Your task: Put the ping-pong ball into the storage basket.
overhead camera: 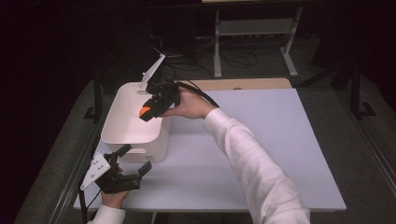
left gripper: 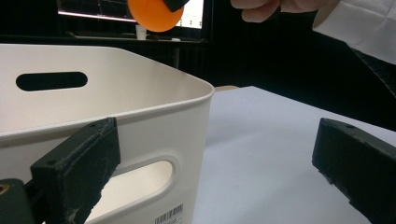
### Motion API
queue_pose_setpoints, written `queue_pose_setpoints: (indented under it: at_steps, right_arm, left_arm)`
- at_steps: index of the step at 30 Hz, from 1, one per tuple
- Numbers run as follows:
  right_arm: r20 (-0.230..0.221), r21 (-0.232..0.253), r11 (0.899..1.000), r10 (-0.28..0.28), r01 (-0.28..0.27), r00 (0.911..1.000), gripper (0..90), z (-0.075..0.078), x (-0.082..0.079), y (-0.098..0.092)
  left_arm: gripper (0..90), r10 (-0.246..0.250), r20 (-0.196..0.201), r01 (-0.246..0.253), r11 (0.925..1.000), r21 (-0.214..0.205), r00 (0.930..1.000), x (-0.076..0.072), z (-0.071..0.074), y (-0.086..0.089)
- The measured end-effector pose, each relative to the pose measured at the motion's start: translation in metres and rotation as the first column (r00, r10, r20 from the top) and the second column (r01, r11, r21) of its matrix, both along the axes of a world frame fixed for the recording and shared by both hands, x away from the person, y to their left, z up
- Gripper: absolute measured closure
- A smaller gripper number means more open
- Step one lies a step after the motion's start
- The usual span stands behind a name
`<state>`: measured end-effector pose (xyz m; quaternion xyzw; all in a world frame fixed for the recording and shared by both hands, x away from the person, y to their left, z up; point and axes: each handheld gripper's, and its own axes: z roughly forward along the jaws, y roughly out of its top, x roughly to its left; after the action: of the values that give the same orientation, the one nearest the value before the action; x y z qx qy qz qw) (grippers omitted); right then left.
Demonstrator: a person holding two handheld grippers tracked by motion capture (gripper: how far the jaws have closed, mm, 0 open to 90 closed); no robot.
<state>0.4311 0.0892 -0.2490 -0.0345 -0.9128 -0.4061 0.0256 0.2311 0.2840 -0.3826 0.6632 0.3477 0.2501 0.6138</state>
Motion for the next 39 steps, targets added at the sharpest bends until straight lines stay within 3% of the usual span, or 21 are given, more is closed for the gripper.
queue_pose_setpoints:
  at_steps: [15,18,19,23,27,30,39]
  right_arm:
    - [-0.015,0.022,1.000,-0.014,0.015,0.9998,48.6,-0.010,0.009,0.012]
    - [-0.010,0.028,0.999,-0.023,0.023,0.9997,35.5,-0.011,0.011,0.012]
    - [-0.010,0.028,0.999,-0.023,0.023,0.9997,35.5,-0.011,0.011,0.012]
    - [-0.024,0.028,0.998,-0.055,0.056,0.9982,21.1,-0.007,0.011,0.006]
    - [0.011,0.027,0.996,-0.082,0.082,0.9966,11.4,-0.003,0.008,-0.002]
    - [0.016,0.063,0.992,-0.112,0.111,0.9936,0.1,0.000,0.008,-0.012]
    - [0.019,0.085,0.988,-0.129,0.127,0.9915,0.0,0.006,0.003,-0.027]
  left_arm:
    - [0.4,-0.003,0.002,0.003,1.0000,-0.001,1.0000,0.001,0.000,0.000]
    - [0.5,-0.005,0.001,0.005,1.0000,-0.003,1.0000,0.000,0.000,0.000]
    - [0.5,-0.005,0.001,0.005,1.0000,-0.002,1.0000,0.001,0.000,0.000]
    - [0.4,-0.004,0.002,0.004,1.0000,-0.004,1.0000,0.001,0.000,0.000]
    - [0.4,-0.005,0.001,0.005,1.0000,-0.003,1.0000,0.001,0.000,-0.001]
    - [0.4,-0.004,0.000,0.004,1.0000,0.000,1.0000,0.000,0.000,-0.001]
    - [0.4,-0.004,0.001,0.004,1.0000,-0.002,1.0000,0.000,0.000,-0.002]
